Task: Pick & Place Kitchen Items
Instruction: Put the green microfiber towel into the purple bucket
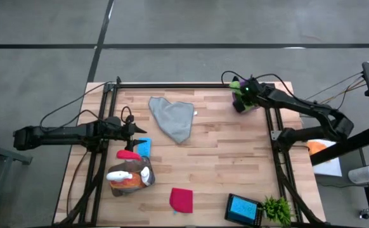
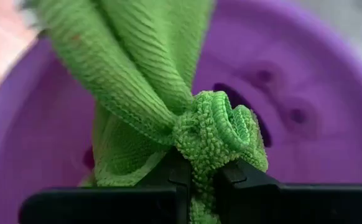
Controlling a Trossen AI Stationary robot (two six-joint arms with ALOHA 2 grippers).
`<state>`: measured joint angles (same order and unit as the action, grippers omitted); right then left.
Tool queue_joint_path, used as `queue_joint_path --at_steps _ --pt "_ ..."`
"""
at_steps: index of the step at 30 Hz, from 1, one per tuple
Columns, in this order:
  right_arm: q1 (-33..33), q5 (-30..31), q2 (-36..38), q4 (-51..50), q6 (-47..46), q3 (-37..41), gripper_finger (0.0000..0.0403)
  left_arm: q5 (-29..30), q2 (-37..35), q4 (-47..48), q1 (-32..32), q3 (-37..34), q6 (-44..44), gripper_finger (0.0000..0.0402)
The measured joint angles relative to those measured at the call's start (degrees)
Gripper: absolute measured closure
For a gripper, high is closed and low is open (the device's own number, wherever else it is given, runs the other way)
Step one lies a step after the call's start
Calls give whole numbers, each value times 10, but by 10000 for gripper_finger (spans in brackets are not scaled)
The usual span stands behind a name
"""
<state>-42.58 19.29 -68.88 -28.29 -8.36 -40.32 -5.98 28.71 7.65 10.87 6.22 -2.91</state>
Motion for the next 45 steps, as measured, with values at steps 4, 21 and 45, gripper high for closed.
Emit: queue_joint_path --at_steps 4,21,45 --pt "-4 -5 -30 3 5 -5 385 0 0 0 0 0 0 188" --pt "-4 6 -19 -13 11 -38 173 0 0 0 0 0 0 188" --pt "46 -40 73 -66 -34 -1 222 0 0 0 0 0 0 187"
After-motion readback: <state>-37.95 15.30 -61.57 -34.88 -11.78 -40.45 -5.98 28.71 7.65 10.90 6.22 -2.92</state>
